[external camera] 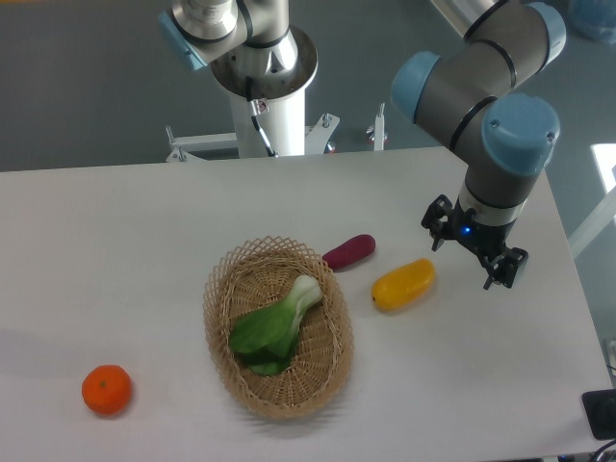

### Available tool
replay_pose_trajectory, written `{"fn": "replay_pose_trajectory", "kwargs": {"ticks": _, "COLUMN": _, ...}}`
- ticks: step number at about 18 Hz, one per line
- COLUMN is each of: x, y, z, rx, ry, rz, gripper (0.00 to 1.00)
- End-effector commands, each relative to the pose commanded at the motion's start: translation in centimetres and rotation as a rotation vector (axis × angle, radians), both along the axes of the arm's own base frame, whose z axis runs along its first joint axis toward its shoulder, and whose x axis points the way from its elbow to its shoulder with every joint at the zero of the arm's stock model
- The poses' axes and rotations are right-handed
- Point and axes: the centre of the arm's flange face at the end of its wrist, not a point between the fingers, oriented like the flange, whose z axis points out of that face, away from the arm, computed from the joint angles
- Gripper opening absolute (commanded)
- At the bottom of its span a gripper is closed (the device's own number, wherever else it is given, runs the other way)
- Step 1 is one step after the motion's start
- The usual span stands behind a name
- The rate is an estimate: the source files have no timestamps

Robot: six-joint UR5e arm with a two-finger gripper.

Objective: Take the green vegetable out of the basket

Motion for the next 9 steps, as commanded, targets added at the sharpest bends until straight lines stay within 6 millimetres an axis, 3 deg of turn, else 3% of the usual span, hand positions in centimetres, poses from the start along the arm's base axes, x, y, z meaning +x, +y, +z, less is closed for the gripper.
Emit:
{"fn": "replay_pose_trajectory", "kwargs": {"ticks": 5, "x": 0.2, "y": 0.0, "z": -0.2, "rx": -0.001, "ry": -0.007, "rz": 0.011, "gripper": 1.00}}
{"fn": "replay_pose_trajectory", "kwargs": {"ticks": 9, "x": 1.5, "y": 0.4, "z": -0.9, "rx": 0.003, "ry": -0.037, "rz": 0.089, "gripper": 1.00}}
